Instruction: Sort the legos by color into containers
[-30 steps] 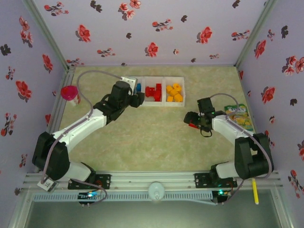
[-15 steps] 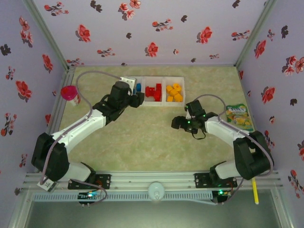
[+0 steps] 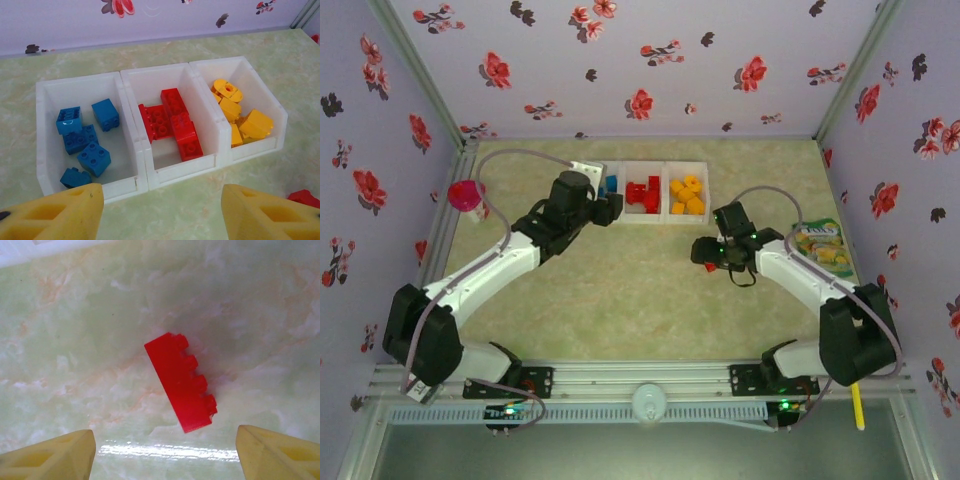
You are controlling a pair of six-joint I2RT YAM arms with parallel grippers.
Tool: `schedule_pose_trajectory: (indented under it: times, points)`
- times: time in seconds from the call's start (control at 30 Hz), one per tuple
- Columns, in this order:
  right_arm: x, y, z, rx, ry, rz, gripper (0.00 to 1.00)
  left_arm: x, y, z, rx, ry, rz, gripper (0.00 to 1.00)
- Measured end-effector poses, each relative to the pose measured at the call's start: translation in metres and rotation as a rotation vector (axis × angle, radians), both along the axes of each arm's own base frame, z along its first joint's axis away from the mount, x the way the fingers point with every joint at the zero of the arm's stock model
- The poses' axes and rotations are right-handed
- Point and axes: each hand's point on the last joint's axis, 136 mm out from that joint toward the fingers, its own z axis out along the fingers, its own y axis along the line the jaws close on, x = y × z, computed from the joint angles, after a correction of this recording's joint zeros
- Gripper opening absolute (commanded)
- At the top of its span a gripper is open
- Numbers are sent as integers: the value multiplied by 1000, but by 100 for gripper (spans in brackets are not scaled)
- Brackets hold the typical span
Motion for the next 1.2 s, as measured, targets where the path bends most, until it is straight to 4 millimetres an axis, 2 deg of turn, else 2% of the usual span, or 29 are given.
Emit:
schedule_pose_trajectory:
  times: [0.23,0.57,0.87,1.0,1.1,1.2]
  points:
    - [12,0,-25,-79,43,40,74,-3,2,6,-6,-8,-1,64]
    - [17,0,-53,-130,86,62,68,-10,7,23,-31,-43,-1,64]
    - [17,5,-57,-159,82,87,54,-13,9,21,-22,-31,0,65]
    - [17,5,-58,-173,78,90,41,-15,11,20,-16,-25,2,65]
    - [17,5,-60,-185,81,92,19,-15,12,20,-15,-26,6,65]
    - [22,9,-55,-187,65,104,8,-15,12,20,-14,-26,6,65]
